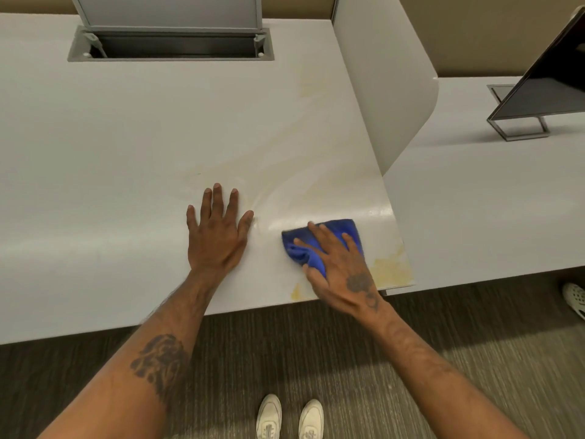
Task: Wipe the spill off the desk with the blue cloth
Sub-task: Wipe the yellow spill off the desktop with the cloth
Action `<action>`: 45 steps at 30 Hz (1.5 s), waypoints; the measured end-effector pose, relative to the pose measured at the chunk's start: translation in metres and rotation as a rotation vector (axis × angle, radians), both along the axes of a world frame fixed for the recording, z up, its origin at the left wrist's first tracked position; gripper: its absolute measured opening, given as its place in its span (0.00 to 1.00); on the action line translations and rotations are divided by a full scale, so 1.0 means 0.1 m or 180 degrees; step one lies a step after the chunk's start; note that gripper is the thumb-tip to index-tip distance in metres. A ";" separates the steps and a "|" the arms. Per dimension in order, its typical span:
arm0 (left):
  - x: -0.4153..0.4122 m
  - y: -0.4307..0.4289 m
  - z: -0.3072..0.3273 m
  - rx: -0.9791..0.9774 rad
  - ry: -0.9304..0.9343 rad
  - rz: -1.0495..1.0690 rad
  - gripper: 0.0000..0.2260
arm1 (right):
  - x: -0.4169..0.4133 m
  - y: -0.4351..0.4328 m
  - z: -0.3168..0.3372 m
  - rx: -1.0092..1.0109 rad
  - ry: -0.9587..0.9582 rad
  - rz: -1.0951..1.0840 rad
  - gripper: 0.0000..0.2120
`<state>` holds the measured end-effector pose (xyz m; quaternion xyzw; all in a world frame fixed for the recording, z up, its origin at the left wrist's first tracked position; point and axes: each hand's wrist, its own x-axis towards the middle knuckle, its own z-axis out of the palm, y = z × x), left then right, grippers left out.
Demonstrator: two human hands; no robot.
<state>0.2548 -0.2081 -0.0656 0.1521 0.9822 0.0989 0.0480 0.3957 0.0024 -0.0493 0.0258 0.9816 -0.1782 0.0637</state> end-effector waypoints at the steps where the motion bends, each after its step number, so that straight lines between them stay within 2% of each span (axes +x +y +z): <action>1: 0.00 0.00 0.00 -0.0012 -0.0002 -0.0002 0.31 | -0.06 -0.05 -0.01 0.0083 -0.0039 -0.0246 0.29; 4: 0.00 0.01 0.01 -0.0037 -0.0018 -0.0010 0.30 | -0.16 -0.42 -0.06 0.0301 -0.0141 -0.0307 0.30; 7: 0.01 0.02 0.03 0.0021 -0.0041 -0.0002 0.30 | 0.01 -0.67 -0.08 0.0145 -0.0032 0.0294 0.29; 9: 0.01 0.01 0.03 0.0025 -0.0010 0.0002 0.30 | 0.19 -0.57 -0.08 0.0110 0.0029 0.0739 0.29; 11: 0.01 0.01 0.02 0.0030 -0.0001 -0.0012 0.30 | 0.32 -0.31 -0.06 0.0091 0.0023 0.0859 0.28; 14: 0.02 0.00 0.01 0.0038 -0.0019 -0.0018 0.30 | 0.29 -0.07 -0.01 0.0073 0.0030 0.0028 0.29; 16: 0.01 0.00 -0.01 0.0016 -0.0017 -0.0026 0.30 | 0.14 -0.24 0.00 0.0209 -0.0054 -0.0537 0.31; 18: 0.01 0.00 -0.01 0.0015 -0.0023 -0.0024 0.30 | 0.03 -0.57 -0.02 0.0330 -0.0106 -0.0593 0.32; 21: 0.00 0.01 -0.01 0.0087 -0.0010 -0.0023 0.31 | 0.11 -0.88 -0.10 0.0192 0.0016 0.0018 0.31; 23: -0.01 0.00 -0.02 0.0102 0.0028 -0.0016 0.31 | 0.27 -0.83 -0.13 0.0198 0.0140 0.0623 0.30; 25: -0.01 -0.01 -0.02 0.0094 0.0070 -0.0022 0.31 | 0.37 -0.63 -0.14 0.0201 0.0187 0.0864 0.31; 26: 0.00 -0.01 -0.02 0.0094 0.0072 -0.0030 0.31 | 0.39 -0.51 -0.13 0.0179 0.0210 0.0693 0.31; 29: 0.01 -0.01 -0.03 0.0082 0.0093 -0.0021 0.30 | 0.32 -0.18 -0.06 0.0155 0.0213 -0.0629 0.32; 31: 0.01 0.00 -0.03 0.0061 0.0127 -0.0021 0.29 | 0.18 -0.18 -0.03 0.0303 0.0024 -0.1255 0.33; 33: 0.01 0.00 -0.03 0.0071 0.0103 -0.0033 0.29 | 0.05 -0.36 -0.03 0.0373 -0.0133 -0.1293 0.36; 35: 0.00 0.00 -0.04 0.0101 0.0056 -0.0041 0.29 | 0.02 -0.49 -0.06 0.0287 -0.0048 -0.0989 0.35; 39: 0.02 0.00 -0.01 0.0309 0.0155 -0.0013 0.28 | 0.27 -0.18 -0.13 0.0318 0.0221 -0.0495 0.31; 41: 0.06 0.00 0.01 0.0439 0.0322 -0.0008 0.28 | 0.31 0.05 -0.12 0.0423 0.0235 -0.0842 0.31; 45: 0.11 0.03 0.05 0.0494 0.0514 -0.0065 0.28 | 0.03 0.35 -0.05 0.0455 -0.0103 -0.1643 0.31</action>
